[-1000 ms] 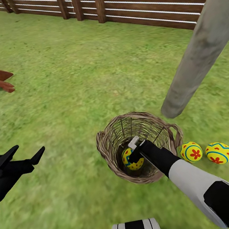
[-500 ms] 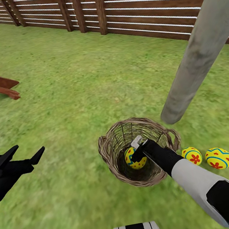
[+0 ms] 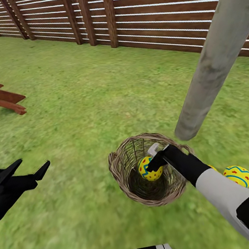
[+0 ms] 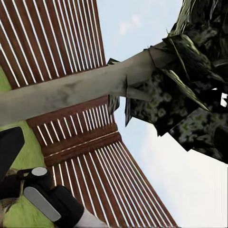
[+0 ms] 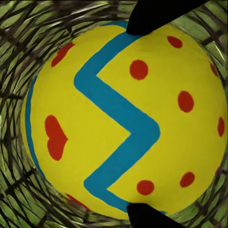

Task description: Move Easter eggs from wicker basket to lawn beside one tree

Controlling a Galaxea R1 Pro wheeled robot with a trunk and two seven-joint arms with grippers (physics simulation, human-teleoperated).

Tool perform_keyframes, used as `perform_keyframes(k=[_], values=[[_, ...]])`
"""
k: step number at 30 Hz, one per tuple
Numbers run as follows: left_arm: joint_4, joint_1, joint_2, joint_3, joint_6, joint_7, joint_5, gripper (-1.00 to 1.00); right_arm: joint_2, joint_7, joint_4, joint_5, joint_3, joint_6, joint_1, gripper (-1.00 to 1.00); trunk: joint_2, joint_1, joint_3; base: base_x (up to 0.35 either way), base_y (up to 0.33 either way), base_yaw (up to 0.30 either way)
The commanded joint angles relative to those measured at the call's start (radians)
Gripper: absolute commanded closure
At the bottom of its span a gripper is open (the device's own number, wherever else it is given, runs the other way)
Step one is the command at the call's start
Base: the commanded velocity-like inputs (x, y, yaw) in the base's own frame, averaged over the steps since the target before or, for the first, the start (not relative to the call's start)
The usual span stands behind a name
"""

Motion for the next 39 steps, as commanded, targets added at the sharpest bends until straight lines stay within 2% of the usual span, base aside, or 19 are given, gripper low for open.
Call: perform_keyframes(k=[1, 3, 9, 15, 16, 19, 22, 24, 26, 29, 31, 33, 36, 37, 39], values=[[-0.005, 0.005, -0.006, -0.006, 0.003, -0.009, 0.0, -1.0, -0.003, 0.002, 0.004, 0.005, -0.003, 0.002, 0.0, 1.0, 0.0, 0.0, -0.001, 0.0, 0.0, 0.0], [-0.01, 0.011, -0.017, -0.017, 0.003, -0.012, 0.0, -1.0, 0.006, 0.013, 0.005, 0.006, -0.001, 0.013, 0.008, 1.0, 0.0, -0.001, 0.003, 0.0, 0.0, 0.0], [-0.032, 0.022, -0.051, -0.051, 0.003, -0.013, 0.0, -1.0, 0.015, 0.047, -0.015, -0.005, -0.035, 0.048, 0.015, 1.0, 0.001, -0.003, 0.026, 0.0, 0.0, 0.0], [-0.032, 0.022, -0.05, -0.085, 0.007, -0.013, 0.001, -1.0, 0.007, 0.062, -0.024, -0.006, -0.054, 0.05, 0.015, 1.0, 0.003, -0.006, 0.05, 0.0, 0.0, 0.0], [-0.032, 0.022, -0.05, -0.148, 0.007, -0.013, 0.001, -1.0, 0.005, 0.063, -0.041, -0.006, -0.064, 0.051, 0.015, 1.0, 0.003, -0.006, 0.053, 0.0, 0.0, 0.0], [-0.031, 0.022, -0.05, -0.147, 0.007, -0.013, 0.001, -1.0, 0.003, 0.068, -0.077, -0.007, -0.09, 0.077, 0.015, 1.0, 0.004, -0.008, 0.065, 0.0, 0.0, 0.0], [-0.031, 0.022, -0.049, -0.147, 0.009, -0.013, 0.001, -1.0, -0.006, 0.078, -0.136, -0.01, -0.095, 0.124, 0.018, 1.0, 0.004, -0.009, 0.077, 0.0, 0.0, 0.0], [-0.031, 0.022, -0.048, -0.147, 0.009, -0.014, 0.006, -1.0, -0.007, 0.093, -0.142, -0.011, -0.096, 0.158, 0.02, 1.0, 0.005, -0.01, 0.084, 0.0, 0.0, 0.0], [-0.031, 0.022, -0.047, -0.148, 0.009, -0.014, 0.032, -1.0, -0.009, 0.152, -0.143, -0.011, -0.107, 0.184, 0.02, 1.0, 0.005, -0.011, 0.092, -0.033, 0.0, 0.0], [-0.031, 0.022, -0.023, -0.149, 0.009, -0.014, 0.053, -1.0, -0.021, 0.234, -0.161, -0.011, -0.118, 0.213, 0.024, 1.0, 0.006, -0.012, 0.104, -0.276, 0.0, 0.0], [-0.031, 0.022, -0.016, -0.15, 0.009, -0.038, 0.055, -1.0, -0.031, 0.282, -0.217, -0.011, -0.159, 0.22, 0.043, 1.0, 0.006, -0.013, 0.111, -0.333, 0.0, 0.0], [-0.031, 0.022, -0.015, -0.15, 0.008, -0.069, 0.054, -1.0, -0.035, 0.326, -0.304, -0.01, -0.223, 0.255, 0.072, 1.0, 0.007, -0.014, 0.119, -0.158, 0.0, 0.0], [-0.031, 0.022, -0.015, -0.15, 0.007, -0.079, 0.054, -1.0, -0.046, 0.349, -0.493, -0.01, -0.285, 0.283, 0.142, 1.0, 0.008, -0.015, 0.131, -0.032, 0.0, 0.0], [-0.031, 0.022, -0.015, -0.15, 0.007, -0.08, 0.054, -1.0, -0.05, 0.353, -0.571, -0.011, -0.324, 0.287, 0.176, 1.0, 0.008, -0.016, 0.135, -0.006, 0.0, 0.0], [-0.03, 0.023, -0.015, -0.15, 0.007, -0.08, 0.054, -1.0, -0.051, 0.356, -0.629, -0.014, -0.384, 0.288, 0.217, 1.0, 0.008, -0.017, 0.142, -0.002, 0.0, 0.0]])
